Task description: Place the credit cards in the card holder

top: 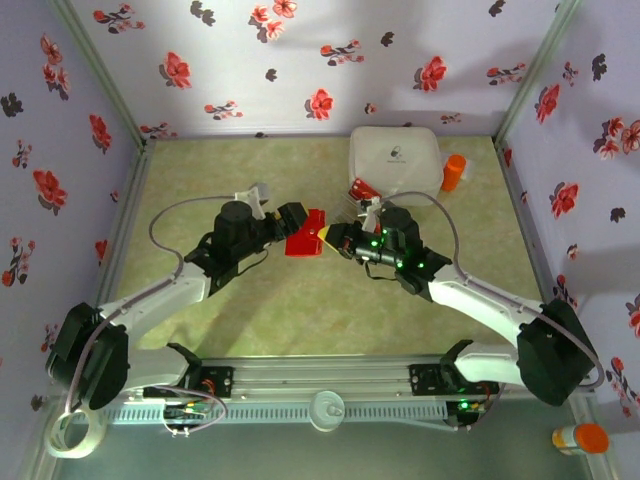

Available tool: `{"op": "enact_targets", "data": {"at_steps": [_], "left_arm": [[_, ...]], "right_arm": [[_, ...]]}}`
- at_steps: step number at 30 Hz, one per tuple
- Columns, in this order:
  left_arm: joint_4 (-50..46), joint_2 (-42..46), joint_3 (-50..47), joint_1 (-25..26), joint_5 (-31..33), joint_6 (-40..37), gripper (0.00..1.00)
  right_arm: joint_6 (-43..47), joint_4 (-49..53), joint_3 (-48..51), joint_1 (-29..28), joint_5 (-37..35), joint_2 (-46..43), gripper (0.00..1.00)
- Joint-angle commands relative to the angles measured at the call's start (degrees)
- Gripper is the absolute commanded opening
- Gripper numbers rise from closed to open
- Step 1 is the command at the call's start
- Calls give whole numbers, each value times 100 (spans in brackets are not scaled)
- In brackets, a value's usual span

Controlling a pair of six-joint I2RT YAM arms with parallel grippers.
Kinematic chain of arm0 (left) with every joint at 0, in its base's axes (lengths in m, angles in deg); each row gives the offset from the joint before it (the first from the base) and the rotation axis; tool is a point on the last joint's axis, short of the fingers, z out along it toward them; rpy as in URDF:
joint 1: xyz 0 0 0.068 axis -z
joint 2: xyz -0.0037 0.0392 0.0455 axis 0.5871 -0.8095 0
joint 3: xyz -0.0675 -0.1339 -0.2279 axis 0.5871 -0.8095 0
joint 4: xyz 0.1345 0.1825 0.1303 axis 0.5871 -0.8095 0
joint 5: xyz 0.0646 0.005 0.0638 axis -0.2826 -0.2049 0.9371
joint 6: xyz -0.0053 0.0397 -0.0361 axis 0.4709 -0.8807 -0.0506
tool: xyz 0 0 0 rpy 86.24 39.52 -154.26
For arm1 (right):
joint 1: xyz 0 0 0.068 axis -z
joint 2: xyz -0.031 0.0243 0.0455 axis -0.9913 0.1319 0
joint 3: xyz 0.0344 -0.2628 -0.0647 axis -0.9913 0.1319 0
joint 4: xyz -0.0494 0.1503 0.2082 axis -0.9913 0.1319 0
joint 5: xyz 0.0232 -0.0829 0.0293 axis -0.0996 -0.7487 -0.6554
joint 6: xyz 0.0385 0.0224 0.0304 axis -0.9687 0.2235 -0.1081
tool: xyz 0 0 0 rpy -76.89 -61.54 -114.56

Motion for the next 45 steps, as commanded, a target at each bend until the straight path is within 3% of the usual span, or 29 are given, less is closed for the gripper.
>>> {"op": "enact_targets", "data": {"at_steps": [1,18,30,45], "left_arm": [[401,49,-139,36,-90,79,73],[1389,129,-449,34,-160,123,43],[1558,250,-563,-94,-184,31,43],[1374,46,-454,-385,-1161,82,42]], "right_arm": [[-93,-340,-41,35,108,35,0],[-372,-895,102,36,258,351,0],[-354,-877,196,95,326,344,0],[-323,-855,145,158,483,381,0]]}}
